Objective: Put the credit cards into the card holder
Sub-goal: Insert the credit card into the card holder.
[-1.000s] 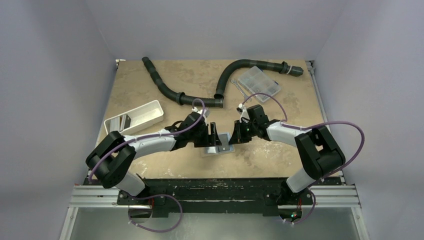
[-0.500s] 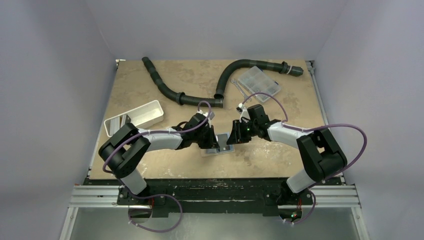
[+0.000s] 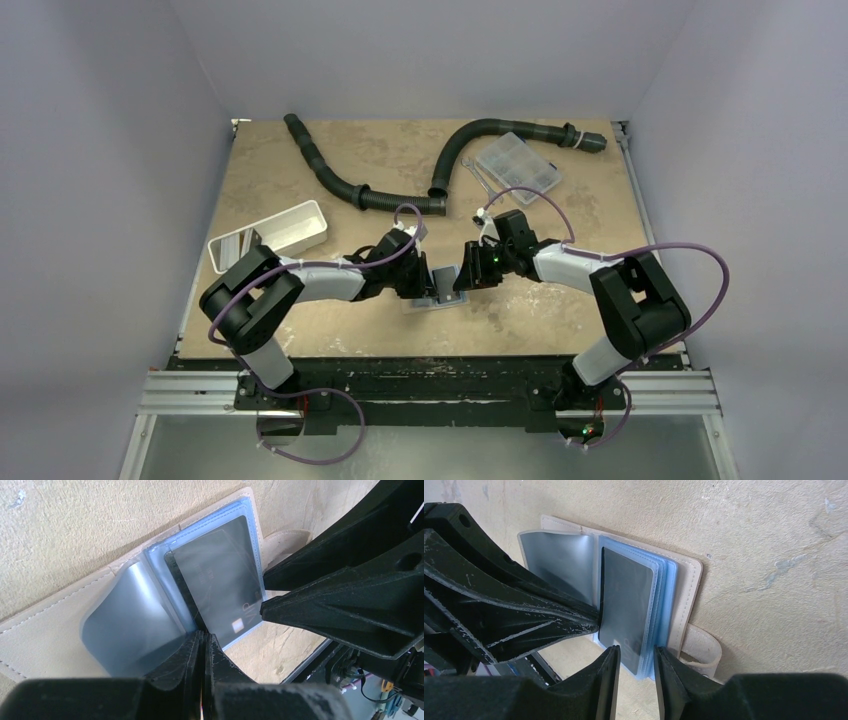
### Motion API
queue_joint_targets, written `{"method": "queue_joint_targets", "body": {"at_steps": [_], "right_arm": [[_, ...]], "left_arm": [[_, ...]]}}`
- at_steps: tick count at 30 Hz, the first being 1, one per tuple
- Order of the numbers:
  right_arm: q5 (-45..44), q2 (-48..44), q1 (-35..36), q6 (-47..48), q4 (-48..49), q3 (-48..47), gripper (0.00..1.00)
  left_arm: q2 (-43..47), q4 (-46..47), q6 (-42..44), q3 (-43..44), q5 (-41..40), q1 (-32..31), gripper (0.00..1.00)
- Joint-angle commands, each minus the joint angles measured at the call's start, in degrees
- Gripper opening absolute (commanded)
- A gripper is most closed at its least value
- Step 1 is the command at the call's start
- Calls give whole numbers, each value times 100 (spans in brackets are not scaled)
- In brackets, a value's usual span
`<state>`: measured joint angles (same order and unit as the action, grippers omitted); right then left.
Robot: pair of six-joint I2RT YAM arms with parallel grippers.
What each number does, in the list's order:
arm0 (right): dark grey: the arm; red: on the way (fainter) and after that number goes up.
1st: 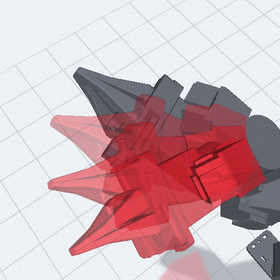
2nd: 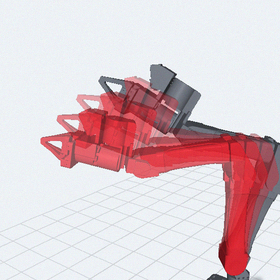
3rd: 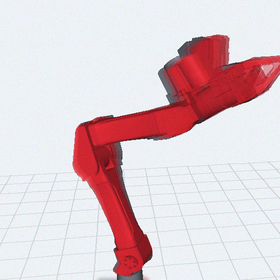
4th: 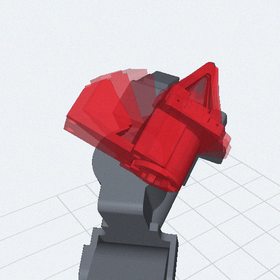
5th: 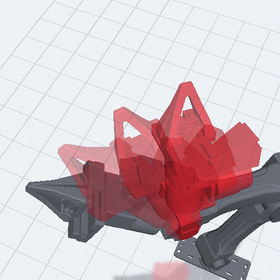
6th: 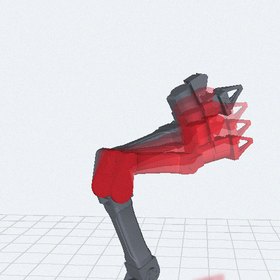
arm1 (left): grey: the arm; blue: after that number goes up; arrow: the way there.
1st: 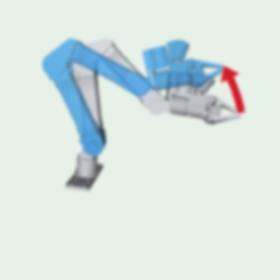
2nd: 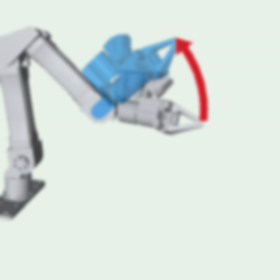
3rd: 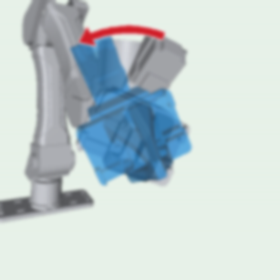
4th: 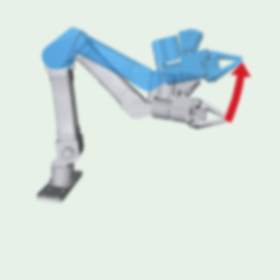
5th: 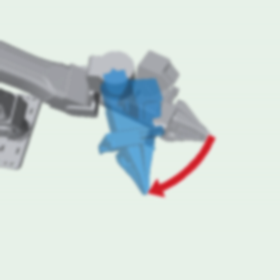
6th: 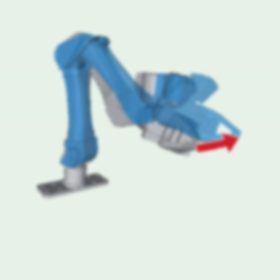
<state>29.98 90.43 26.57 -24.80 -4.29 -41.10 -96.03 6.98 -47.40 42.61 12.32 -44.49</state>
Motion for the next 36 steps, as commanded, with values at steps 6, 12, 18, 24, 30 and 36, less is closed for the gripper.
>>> {"method": "queue_joint_targets", "body": {"at_steps": [6, 12, 18, 24, 30, 36], "right_arm": [[53, -248, -5, -34, 29, -36, 36], [192, -184, 43, -69, 120, -40, 35], [402, -199, 102, -140, 197, -95, 35], [560, -433, 129, -274, 232, -32, 35], [870, -257, 147, -530, 610, 38, 37], [1242, -144, 195, -912, 1166, 152, 38]], "left_arm": [[-188, 96, 36, -224, -179, -7, 0], [-191, 179, 3, -283, -159, -7, 0], [-197, 172, 7, -291, -183, -8, 0], [-124, 117, 31, -280, -211, -16, 0], [-152, 123, 58, -271, -209, -16, 0], [91, 130, 45, -363, -282, -25, 1]]}}
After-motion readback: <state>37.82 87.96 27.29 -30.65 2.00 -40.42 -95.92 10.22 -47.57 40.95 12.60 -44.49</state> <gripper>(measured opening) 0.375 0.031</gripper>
